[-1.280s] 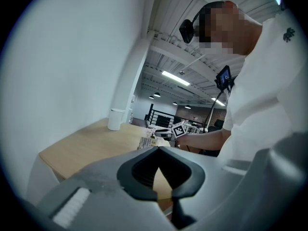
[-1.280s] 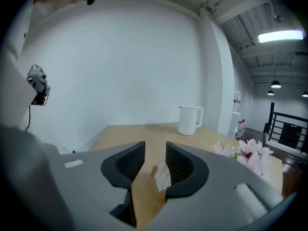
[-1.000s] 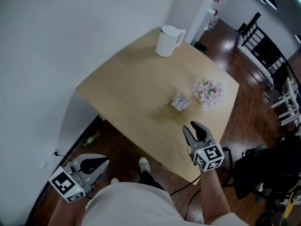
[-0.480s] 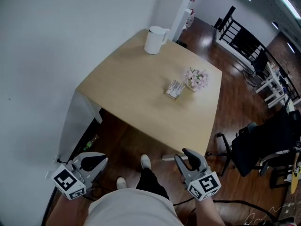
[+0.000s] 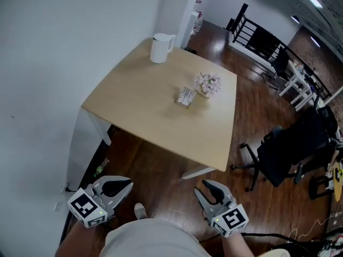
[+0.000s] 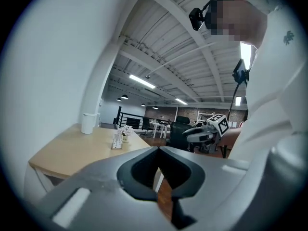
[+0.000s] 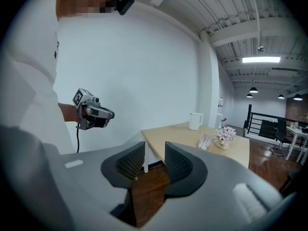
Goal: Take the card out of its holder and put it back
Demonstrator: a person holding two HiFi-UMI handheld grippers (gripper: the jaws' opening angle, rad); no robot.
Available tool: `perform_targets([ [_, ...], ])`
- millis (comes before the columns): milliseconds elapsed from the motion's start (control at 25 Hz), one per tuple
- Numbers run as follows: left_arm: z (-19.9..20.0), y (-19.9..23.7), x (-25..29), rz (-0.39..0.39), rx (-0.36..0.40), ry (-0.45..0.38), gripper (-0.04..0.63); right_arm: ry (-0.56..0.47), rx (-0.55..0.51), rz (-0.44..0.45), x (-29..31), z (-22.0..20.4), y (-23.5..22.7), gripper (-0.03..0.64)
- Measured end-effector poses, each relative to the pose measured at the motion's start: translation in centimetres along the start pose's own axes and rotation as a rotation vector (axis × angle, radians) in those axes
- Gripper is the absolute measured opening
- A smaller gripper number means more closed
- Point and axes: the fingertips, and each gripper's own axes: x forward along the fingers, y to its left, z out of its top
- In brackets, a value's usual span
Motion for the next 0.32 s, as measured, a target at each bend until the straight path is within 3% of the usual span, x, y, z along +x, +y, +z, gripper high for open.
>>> perform_targets([
  [320, -0.7, -7.1, 0.5, -0.044, 0.017, 0.006, 0.005, 0.003, 0.053, -0.028, -8.0, -3.1, 2.9, 0.129],
])
